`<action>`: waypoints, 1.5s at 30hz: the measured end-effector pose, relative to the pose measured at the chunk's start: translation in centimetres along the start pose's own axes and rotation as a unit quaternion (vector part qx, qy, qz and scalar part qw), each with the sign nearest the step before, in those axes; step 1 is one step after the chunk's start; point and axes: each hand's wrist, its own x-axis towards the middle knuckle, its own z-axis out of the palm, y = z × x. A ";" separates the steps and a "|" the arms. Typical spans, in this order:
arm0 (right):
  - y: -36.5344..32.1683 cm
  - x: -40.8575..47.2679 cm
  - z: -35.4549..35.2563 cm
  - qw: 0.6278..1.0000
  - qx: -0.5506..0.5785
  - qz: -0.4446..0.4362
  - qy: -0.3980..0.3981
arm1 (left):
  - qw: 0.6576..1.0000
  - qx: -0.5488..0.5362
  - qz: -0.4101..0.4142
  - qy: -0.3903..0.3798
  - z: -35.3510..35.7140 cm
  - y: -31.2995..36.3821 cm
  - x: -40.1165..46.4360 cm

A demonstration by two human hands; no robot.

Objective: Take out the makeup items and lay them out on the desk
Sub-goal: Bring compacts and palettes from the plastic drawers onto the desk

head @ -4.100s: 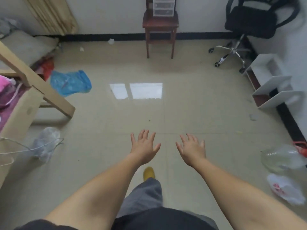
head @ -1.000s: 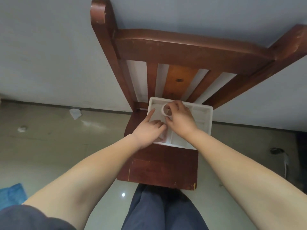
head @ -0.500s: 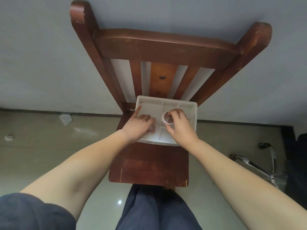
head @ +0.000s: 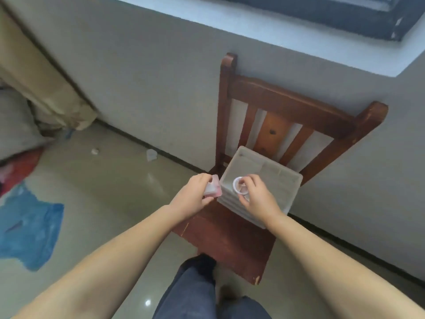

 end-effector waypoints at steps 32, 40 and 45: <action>-53.2 -60.1 31.1 0.602 -0.028 -0.701 -0.380 | 0.589 -0.055 -0.701 0.399 11.4 10.2 -96.6; -65.7 -73.7 40.8 0.477 -0.032 -0.780 -0.404 | 0.478 -0.049 -0.746 0.461 13.0 8.2 -112.8; -77.0 -82.0 47.5 0.407 -0.032 -0.810 -0.421 | 0.400 -0.047 -0.773 0.491 11.4 4.0 -124.0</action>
